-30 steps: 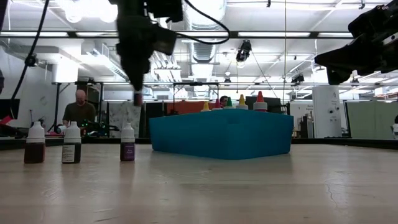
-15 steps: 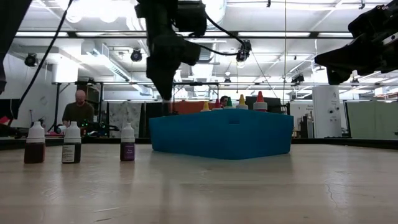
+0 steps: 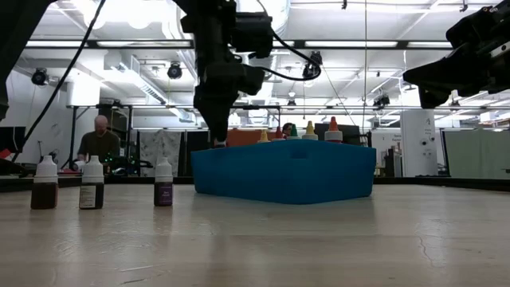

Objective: Pick & Place food coloring
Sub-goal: Put the red food coloring bottle into the blue bin

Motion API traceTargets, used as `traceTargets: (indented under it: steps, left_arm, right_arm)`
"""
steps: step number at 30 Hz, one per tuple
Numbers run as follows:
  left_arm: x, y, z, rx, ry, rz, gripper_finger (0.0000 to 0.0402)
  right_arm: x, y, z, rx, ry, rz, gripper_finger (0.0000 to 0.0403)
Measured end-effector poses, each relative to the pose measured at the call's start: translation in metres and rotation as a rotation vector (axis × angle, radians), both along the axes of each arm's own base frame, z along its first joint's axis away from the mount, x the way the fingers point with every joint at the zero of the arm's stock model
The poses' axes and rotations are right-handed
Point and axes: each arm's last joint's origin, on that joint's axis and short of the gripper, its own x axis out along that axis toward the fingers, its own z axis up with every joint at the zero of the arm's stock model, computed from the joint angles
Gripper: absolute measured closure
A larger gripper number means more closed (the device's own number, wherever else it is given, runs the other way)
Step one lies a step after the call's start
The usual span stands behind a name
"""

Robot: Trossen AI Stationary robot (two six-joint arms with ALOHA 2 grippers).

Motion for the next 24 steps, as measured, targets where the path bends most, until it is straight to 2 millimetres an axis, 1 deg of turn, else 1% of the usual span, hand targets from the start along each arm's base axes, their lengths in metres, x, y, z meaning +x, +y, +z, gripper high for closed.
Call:
traceTargets:
  steps: [5,13,18,24]
  left_arm:
    - [-0.001,-0.001,-0.005,-0.003,0.003,0.009,0.0360]
    - [0.001,-0.001,-0.004,-0.002,-0.013,0.015,0.0360]
    - [0.006,-0.001,-0.018,-0.008,0.020,0.017,0.0360]
    - [0.013,-0.002,-0.028,-0.034,0.011,0.011,0.0360]
  right_arm:
    - [0.000,0.000,0.000,0.000,0.000,0.000,0.0394]
    - [0.000,0.000,0.000,-0.001,0.000,0.000,0.0394]
    - [0.000,0.000,0.000,0.000,0.000,0.000,0.0394]
    - [0.000,0.000,0.000,-0.002,0.000,0.000,0.0394]
